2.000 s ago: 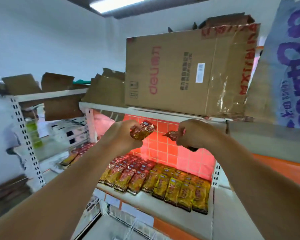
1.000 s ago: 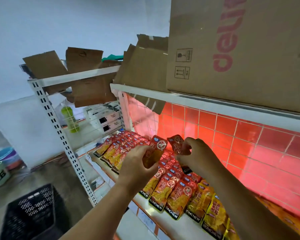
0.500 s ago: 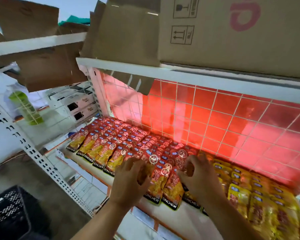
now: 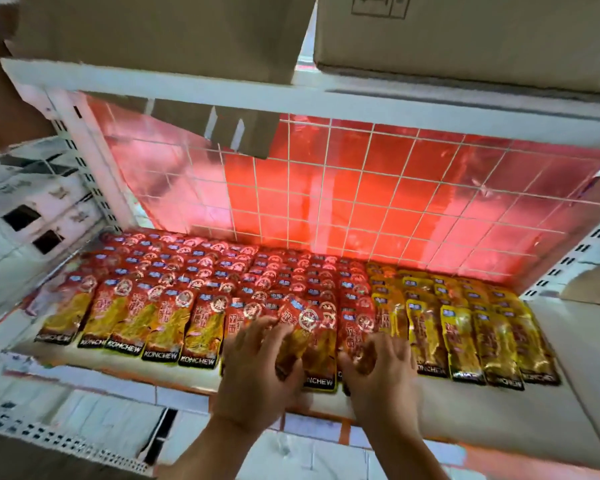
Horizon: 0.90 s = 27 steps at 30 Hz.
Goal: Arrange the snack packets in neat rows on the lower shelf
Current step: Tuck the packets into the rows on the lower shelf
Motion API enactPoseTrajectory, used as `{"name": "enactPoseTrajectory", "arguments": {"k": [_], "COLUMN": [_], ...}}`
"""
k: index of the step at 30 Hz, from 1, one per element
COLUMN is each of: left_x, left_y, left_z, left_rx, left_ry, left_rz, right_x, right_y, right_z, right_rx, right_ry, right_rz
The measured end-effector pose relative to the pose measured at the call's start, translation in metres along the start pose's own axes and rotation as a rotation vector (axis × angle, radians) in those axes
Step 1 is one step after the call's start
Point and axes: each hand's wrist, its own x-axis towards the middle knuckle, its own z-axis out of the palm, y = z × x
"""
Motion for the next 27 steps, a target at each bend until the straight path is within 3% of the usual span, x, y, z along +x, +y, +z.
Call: {"name": "enactPoseTrajectory", "arguments": {"k": [7, 27], "left_x": [0.002, -0.001], "left_y": [0.000, 0.000], "left_z": [-0.001, -0.001], "left_rx": [-0.069, -0.039], "left_ry": [-0.020, -0.062], "left_rz": [0.026, 0.022], "right_x": [0.001, -0.006], "right_y": [-0.009, -0.005], "right_z": [0.012, 0.014], "right_rx": [-0.043, -0.074], "right_ry": [0.022, 0.062], "right_rz": [0.096, 0.034]}}
